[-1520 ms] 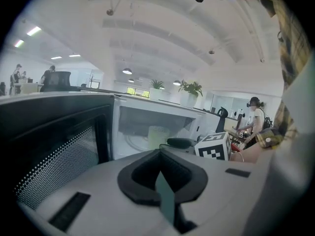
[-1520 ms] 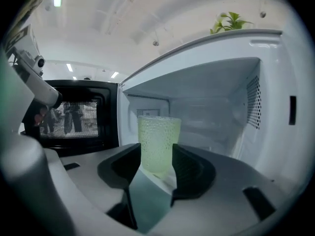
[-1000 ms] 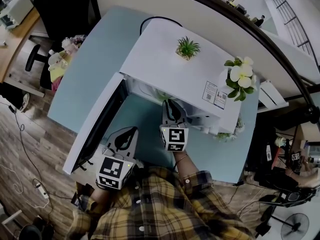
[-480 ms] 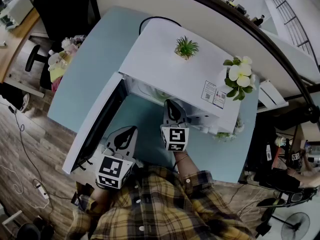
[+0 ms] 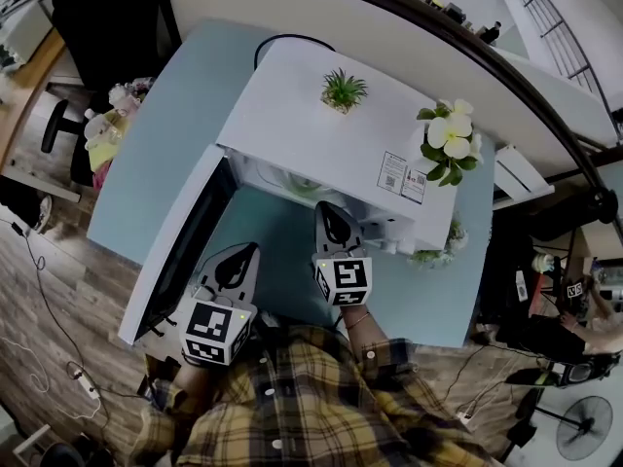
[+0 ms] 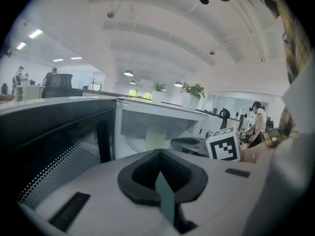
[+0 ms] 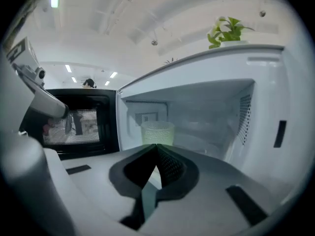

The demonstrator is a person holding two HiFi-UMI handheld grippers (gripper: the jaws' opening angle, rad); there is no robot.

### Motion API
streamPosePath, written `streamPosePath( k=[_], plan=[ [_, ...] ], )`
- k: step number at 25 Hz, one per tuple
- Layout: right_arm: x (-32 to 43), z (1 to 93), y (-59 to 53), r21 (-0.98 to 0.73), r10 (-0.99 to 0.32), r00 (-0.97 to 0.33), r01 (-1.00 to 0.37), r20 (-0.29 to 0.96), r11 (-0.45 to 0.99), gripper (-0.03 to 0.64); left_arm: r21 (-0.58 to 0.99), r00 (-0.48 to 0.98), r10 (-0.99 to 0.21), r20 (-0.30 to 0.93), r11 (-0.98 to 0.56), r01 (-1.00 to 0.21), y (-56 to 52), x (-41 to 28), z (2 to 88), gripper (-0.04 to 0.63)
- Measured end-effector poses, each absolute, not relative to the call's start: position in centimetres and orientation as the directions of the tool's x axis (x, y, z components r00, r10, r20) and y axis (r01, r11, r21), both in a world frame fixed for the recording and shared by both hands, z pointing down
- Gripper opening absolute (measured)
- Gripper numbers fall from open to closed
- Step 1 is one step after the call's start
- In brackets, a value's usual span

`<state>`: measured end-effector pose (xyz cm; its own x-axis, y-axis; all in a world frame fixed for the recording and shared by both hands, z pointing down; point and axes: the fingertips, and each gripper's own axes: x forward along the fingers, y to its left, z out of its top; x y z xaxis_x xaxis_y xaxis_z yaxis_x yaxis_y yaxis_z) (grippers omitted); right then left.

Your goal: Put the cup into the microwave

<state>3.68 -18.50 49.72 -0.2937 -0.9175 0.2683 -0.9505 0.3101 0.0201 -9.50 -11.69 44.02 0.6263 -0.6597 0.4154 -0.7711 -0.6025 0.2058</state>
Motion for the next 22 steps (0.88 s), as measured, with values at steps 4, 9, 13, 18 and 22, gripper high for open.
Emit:
streamPosePath(
  k=[4, 9, 13, 18, 22],
  plan=[
    [4.3, 48.1, -17.0, -0.005, -0.913, -0.311, -0.947, 0.262, 0.321, 0.005, 0.212, 0.649, -0.641, 0.409, -0.625, -0.751, -11.8, -8.5, 44.0, -0.009],
    [5.4, 46.8, -15.2, -0.038, -0.902, -0.333, -0.941, 0.275, 0.336, 0.005, 0.213, 0.672, -0.620, 0.404, -0.651, -0.729, -12.0, -7.0, 43.9, -0.009],
    [6.3, 45.3, -13.8, -0.056, -0.894, -0.355, -0.934, 0.272, 0.354, 0.005, 0.212, 0.690, -0.605, 0.397, -0.671, -0.710, -12.2, -5.7, 43.7, -0.009],
    [7.7, 43.5, -11.5, -0.086, -0.892, -0.375, -0.927, 0.254, 0.366, 0.004, 0.205, 0.715, -0.585, 0.384, -0.701, -0.683, -12.0, -4.1, 43.0, -0.009],
    [9.3, 41.9, -10.1, -0.105, -0.899, -0.373, -0.928, 0.228, 0.358, 0.005, 0.197, 0.735, -0.569, 0.369, -0.726, -0.660, -11.8, -2.4, 42.4, -0.009]
  ],
)
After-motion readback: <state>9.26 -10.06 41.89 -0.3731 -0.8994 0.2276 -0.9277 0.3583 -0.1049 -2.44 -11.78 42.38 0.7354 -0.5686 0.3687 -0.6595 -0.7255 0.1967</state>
